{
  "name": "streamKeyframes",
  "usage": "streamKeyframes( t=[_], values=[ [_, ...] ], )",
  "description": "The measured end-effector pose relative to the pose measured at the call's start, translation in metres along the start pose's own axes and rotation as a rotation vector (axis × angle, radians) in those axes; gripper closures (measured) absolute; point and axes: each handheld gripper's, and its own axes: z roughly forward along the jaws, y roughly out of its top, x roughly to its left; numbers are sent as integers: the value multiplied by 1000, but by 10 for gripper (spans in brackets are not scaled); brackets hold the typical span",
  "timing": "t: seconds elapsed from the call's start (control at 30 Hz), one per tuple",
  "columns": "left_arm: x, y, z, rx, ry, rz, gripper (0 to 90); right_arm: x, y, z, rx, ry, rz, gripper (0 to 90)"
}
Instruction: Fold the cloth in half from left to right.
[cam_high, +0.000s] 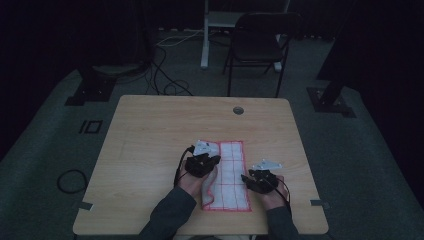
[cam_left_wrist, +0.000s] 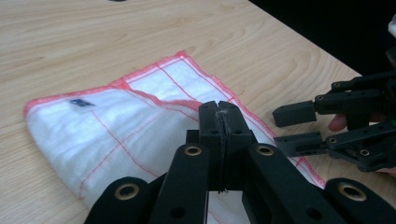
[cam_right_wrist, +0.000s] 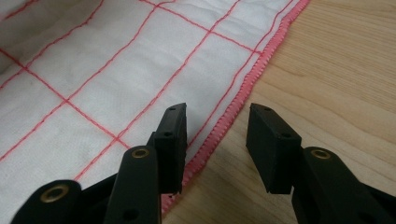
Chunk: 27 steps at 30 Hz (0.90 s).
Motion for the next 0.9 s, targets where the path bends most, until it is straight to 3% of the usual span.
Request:
streamKeyframes(
  t=[0.47,0.9],
  values=[
    [-6,-2,10,12,-13,1,900,0,0,0,-1,2,1,579],
    [-21,5,20,22,-40,35,900,-2,0,0,-2,5,8,569]
  ],
)
